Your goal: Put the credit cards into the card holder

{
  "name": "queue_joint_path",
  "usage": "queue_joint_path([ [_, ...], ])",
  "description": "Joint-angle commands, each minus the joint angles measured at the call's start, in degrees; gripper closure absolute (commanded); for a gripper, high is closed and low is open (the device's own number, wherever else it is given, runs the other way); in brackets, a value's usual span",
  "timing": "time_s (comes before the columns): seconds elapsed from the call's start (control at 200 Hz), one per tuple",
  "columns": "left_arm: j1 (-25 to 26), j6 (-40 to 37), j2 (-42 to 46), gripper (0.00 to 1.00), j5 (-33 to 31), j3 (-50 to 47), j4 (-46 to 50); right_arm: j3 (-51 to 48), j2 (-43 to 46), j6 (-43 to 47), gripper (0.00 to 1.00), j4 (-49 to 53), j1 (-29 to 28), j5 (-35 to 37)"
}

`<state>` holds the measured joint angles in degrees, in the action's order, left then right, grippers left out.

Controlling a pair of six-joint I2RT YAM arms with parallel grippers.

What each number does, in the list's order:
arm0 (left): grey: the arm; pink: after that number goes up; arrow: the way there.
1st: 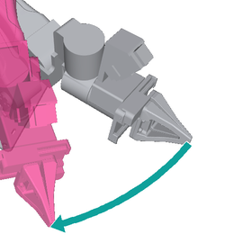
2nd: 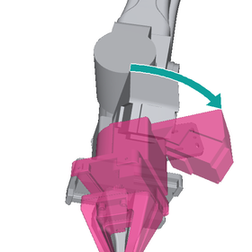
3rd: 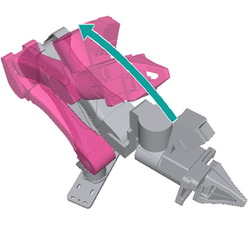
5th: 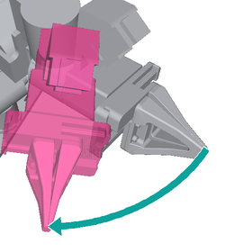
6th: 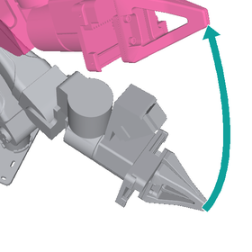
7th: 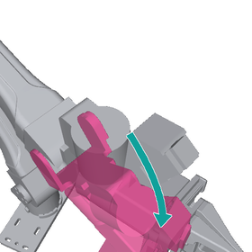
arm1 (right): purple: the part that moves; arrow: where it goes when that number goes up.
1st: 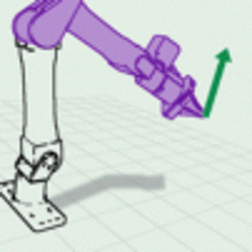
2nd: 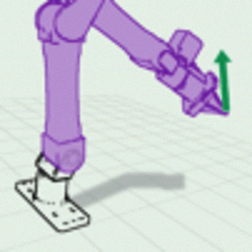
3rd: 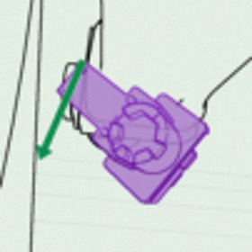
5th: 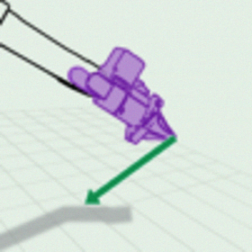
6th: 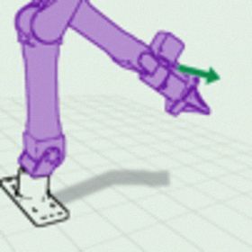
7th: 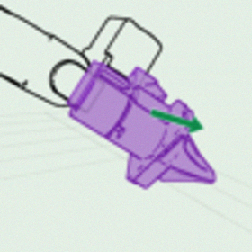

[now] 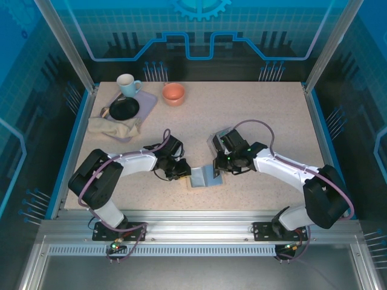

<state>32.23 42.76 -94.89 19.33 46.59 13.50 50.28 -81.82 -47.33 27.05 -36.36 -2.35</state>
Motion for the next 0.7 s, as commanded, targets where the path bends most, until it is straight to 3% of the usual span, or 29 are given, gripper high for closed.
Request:
queue_joint_path([
  [0.0,0.5,-2.0,-0.6,0.83,0.6,1.5,2.2,-1.0,0.9,2.2,0.91,4.5,0.4,3.2],
  [0.695,0.6,-1.8,-1.1,0.84,1.0,1.6,2.1,-1.6,-4.5,1.6,0.92,-0.4,-1.5,1.1],
])
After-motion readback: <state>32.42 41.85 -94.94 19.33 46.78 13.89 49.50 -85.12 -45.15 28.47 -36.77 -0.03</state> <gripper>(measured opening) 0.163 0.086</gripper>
